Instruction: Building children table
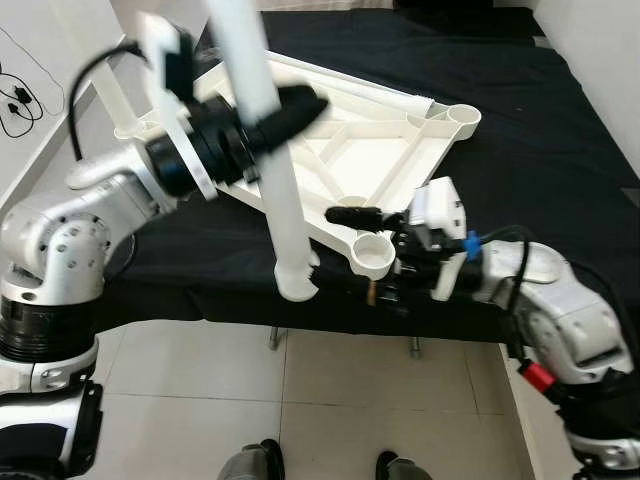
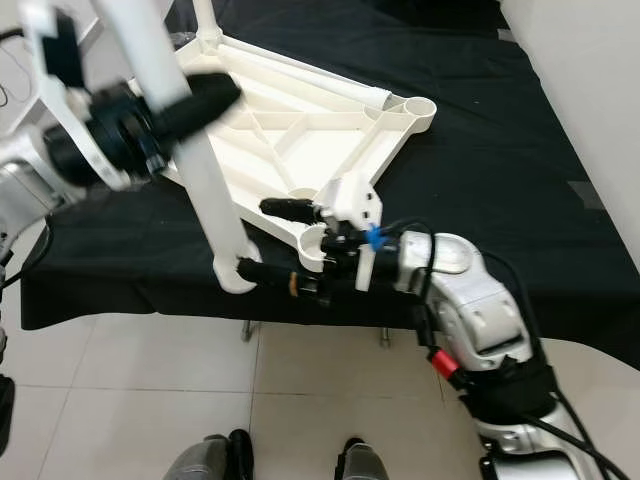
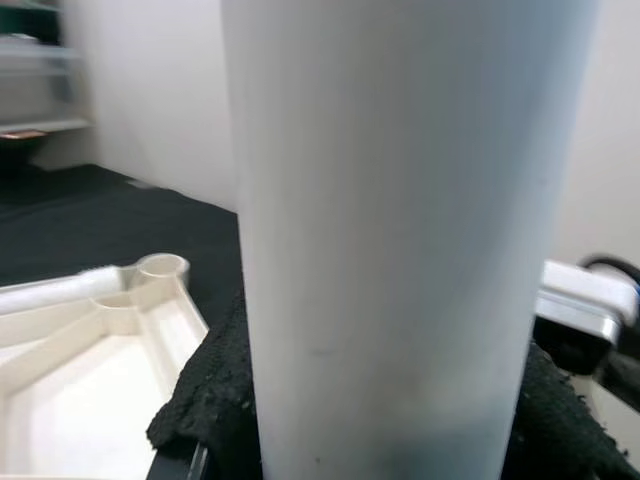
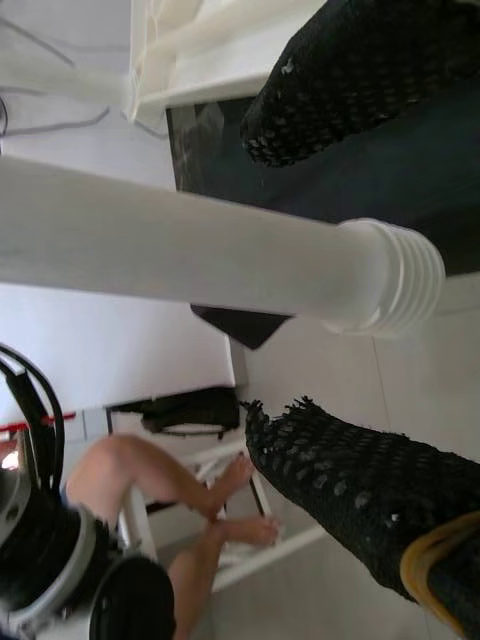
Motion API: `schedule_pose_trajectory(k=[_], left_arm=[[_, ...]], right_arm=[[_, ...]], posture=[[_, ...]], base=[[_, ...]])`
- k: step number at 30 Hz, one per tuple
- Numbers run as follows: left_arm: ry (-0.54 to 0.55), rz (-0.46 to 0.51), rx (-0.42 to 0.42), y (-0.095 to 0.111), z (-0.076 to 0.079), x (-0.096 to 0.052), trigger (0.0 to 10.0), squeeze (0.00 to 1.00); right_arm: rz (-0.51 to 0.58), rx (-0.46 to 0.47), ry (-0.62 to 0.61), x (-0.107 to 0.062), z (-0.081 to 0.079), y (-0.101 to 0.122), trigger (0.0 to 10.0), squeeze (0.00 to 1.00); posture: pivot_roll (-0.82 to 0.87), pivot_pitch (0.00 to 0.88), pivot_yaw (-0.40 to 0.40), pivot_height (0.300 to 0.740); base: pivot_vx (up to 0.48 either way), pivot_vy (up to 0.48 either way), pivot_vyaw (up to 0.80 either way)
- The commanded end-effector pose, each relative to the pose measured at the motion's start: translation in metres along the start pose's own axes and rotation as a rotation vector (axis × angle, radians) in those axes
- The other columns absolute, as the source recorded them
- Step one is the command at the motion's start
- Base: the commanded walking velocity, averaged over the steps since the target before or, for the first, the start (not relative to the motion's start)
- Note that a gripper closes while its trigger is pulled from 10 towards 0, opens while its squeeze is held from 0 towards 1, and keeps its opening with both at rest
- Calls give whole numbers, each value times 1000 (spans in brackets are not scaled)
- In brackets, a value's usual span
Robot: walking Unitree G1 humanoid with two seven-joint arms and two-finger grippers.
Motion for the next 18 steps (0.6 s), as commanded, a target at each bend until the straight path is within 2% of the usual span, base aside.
schedule_pose_trajectory(k=[1,4,5,6,7,8,11,12,13,18], left_arm=[[-54,-8,47,0,5,0,0,0],[-82,-1,36,-3,8,3,0,0],[-98,1,42,-5,10,6,0,0],[-98,1,42,-5,10,6,0,0],[-115,3,51,-7,13,8,0,0],[-115,3,51,-7,13,8,0,0],[-140,14,70,-13,17,13,0,0],[-140,14,70,-13,17,13,0,0],[-144,23,72,-15,18,16,0,0],[-145,34,69,-15,19,18,0,0]], right_arm=[[24,13,-4,3,-1,4,10000,1000],[49,16,-59,12,3,8,10000,1000],[39,46,-96,20,4,7,10000,278],[39,46,-96,20,4,7,10000,278],[27,79,-121,28,3,4,10000,0],[27,79,-121,28,3,4,10000,0],[23,153,-173,52,-2,-7,10000,0],[23,153,-173,52,-2,-7,10000,0],[34,155,-161,60,-8,-9,10000,0],[37,164,-178,65,-10,-12,10000,0]], posture=[[-34,214,70,740],[-36,222,74,740],[-36,221,73,740],[-36,221,73,740],[-39,224,72,740],[-39,224,72,740],[-36,231,74,740],[-36,231,74,740],[-35,232,74,740],[-33,225,73,740]], base=[[0,0,0],[0,0,0],[0,0,0],[0,0,0],[0,0,0],[0,0,0],[0,0,0],[0,0,0],[0,0,0],[0,0,0]])
Point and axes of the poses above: a point about 5 cm out from each wrist's last joint towards the gripper, its own x axis pointing out of the wrist towards the gripper, its own y axis along the axis of the wrist's last joint, z = x × y, the point moved 1 cm from there along x, pointing out of the wrist towards the gripper, and after that the axes turned 14 degrees about x, right-handed, at the moved point
